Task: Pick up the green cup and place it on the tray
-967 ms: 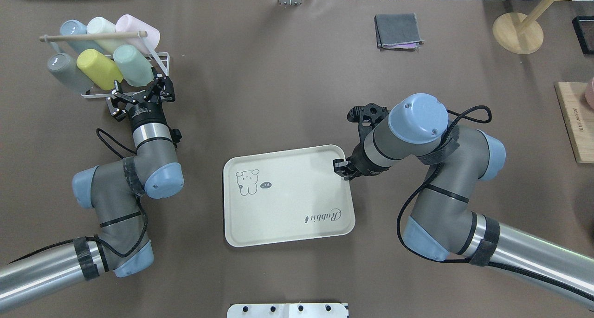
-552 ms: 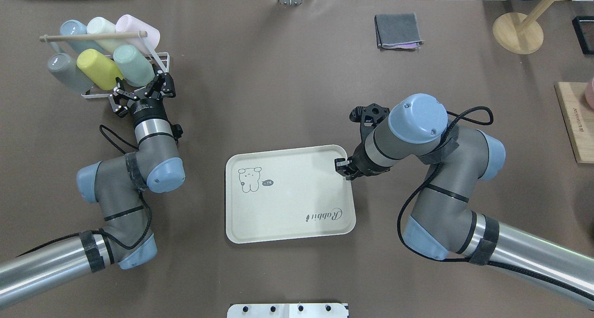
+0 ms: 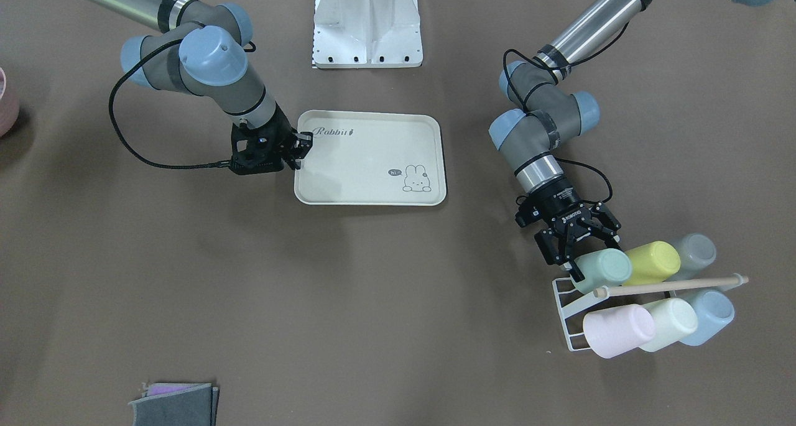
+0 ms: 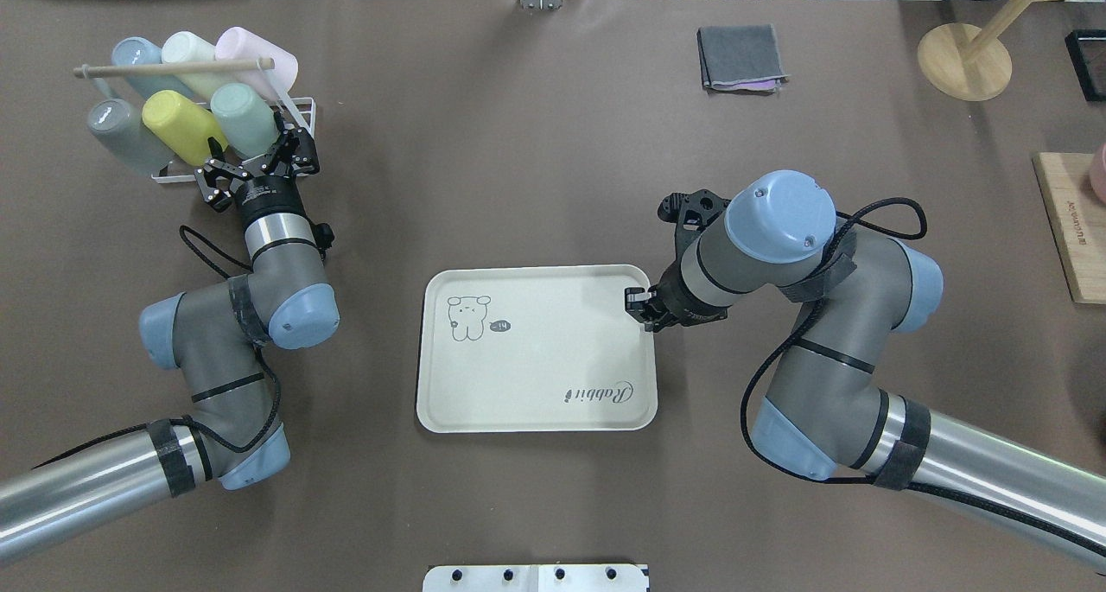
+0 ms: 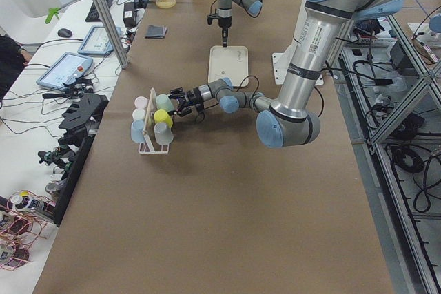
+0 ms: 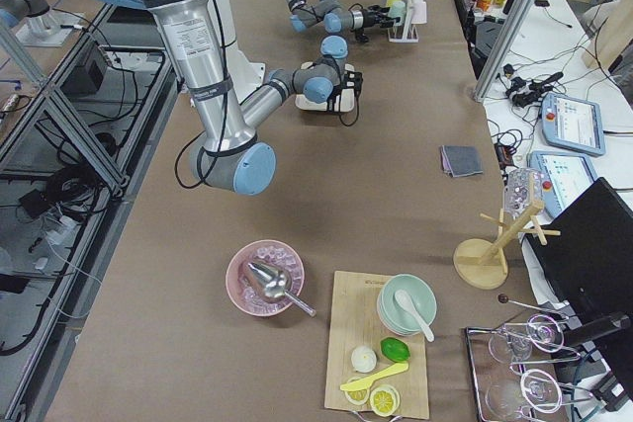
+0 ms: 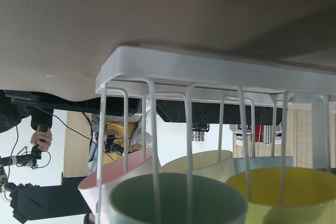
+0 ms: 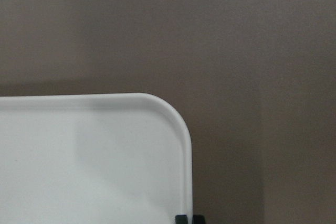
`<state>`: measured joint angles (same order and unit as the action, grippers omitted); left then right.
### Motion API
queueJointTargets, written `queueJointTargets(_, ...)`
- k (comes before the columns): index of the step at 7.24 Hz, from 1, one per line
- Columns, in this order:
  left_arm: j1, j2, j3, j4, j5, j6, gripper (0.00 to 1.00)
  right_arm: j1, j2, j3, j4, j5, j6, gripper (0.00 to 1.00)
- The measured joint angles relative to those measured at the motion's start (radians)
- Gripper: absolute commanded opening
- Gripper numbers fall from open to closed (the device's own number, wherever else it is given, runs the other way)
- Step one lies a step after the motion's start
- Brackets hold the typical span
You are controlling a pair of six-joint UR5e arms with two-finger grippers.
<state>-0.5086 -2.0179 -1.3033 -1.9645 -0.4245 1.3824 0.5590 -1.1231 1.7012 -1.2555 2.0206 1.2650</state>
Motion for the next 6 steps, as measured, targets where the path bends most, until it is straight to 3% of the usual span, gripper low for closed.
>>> queueJointTargets(2, -0.001, -0.002, 0.001, 0.002, 0.001, 0.002, 0.74, 0.008, 0.001, 0.001, -0.001, 0.002, 0.034, 0.45)
queueJointTargets(3, -0.001, -0.004, 0.001, 0.004, 0.001, 0.004, 0.7, 0.01, 0.002, 0.001, -0.001, 0.002, 0.053, 0.53)
queueJointTargets(4, -0.001, -0.006, 0.001, 0.005, 0.002, 0.005, 0.61, 0.012, 0.003, 0.001, 0.0, 0.003, 0.061, 0.68)
queueJointTargets(5, -0.001, -0.007, 0.001, 0.007, 0.006, 0.007, 0.49, 0.016, 0.003, 0.002, -0.001, 0.005, 0.061, 0.76)
queueJointTargets(6, -0.001, -0.008, 0.001, 0.008, 0.017, 0.009, 0.4, 0.031, 0.002, 0.002, -0.005, 0.01, 0.05, 1.0)
